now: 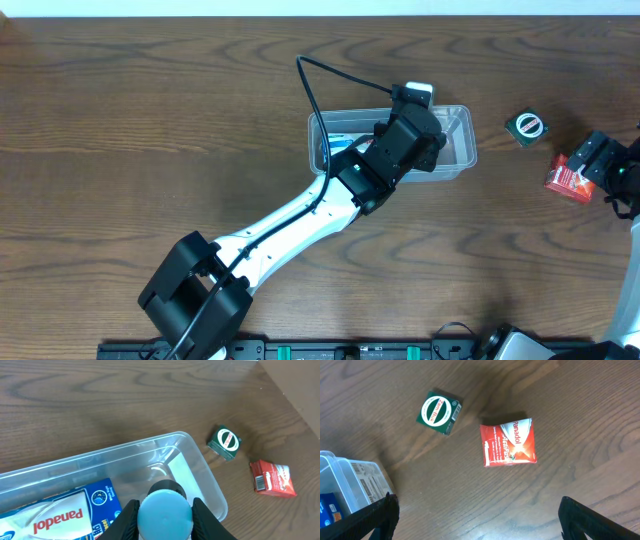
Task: Pack container
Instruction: 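Lift the bottle with the left gripper and carry it over the container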
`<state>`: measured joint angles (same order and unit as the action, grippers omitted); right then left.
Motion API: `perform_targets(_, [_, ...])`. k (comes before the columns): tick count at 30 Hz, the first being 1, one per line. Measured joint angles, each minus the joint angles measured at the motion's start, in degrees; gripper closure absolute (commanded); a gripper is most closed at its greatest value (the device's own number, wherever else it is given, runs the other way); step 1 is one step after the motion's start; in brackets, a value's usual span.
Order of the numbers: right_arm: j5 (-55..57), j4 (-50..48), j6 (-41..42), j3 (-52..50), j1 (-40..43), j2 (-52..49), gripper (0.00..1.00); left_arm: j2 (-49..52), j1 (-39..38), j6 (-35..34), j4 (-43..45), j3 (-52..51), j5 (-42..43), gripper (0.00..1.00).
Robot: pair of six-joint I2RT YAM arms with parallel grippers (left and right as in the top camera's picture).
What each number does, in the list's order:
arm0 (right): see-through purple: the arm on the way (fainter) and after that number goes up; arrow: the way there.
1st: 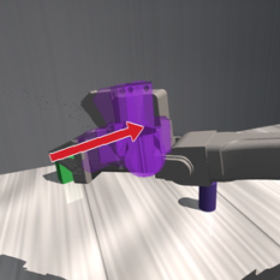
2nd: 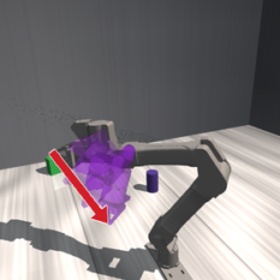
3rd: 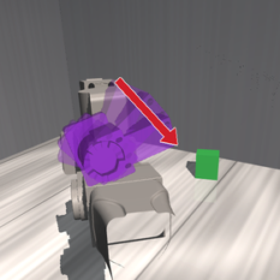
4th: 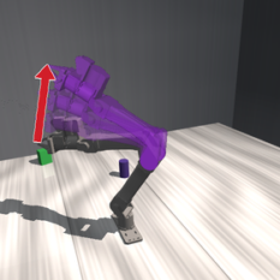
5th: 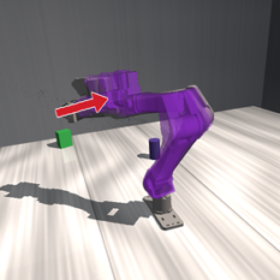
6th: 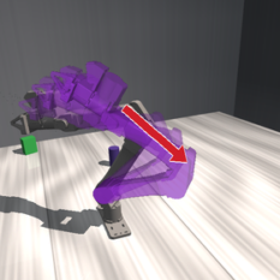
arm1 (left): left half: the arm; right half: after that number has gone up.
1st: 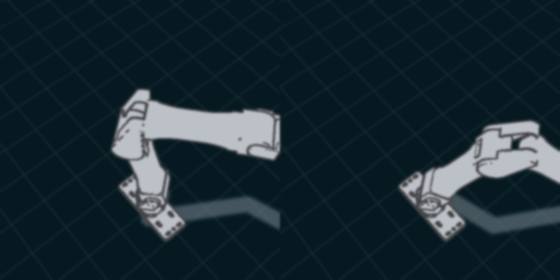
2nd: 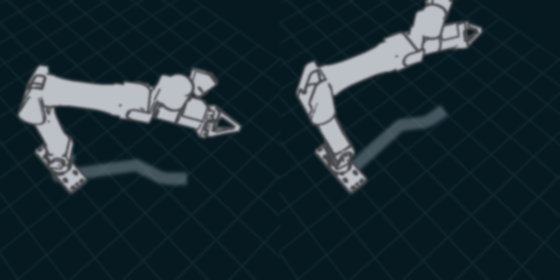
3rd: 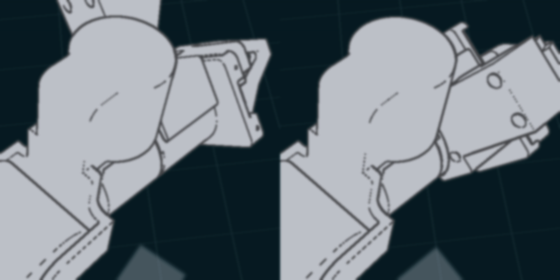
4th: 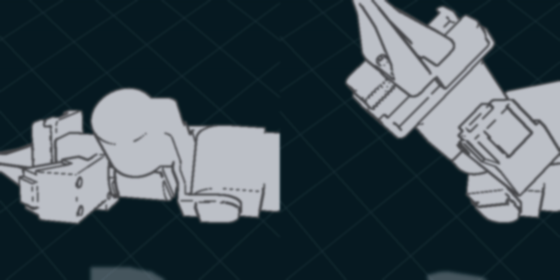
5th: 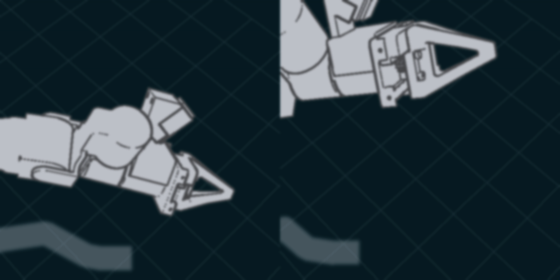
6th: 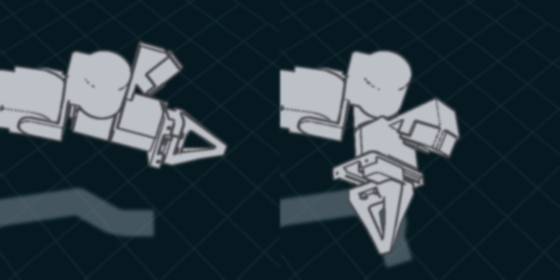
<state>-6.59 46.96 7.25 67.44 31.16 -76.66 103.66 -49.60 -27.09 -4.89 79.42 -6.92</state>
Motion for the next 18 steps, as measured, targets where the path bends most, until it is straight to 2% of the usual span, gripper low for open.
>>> perform_targets(4, [0.0, 0.0, 0.0, 0.0, 0.0, 0.0, 0.01, 0.0, 0.0, 1.6, -0.3, 0.0, -0.4, 0.78])
perform_targets(18, [0.0, 0.0, 0.2, 0.0, 0.0, -0.2, 0.01, 0.0, 0.1, 14.6, -5.1, 0.0, -1.3, 0.81])
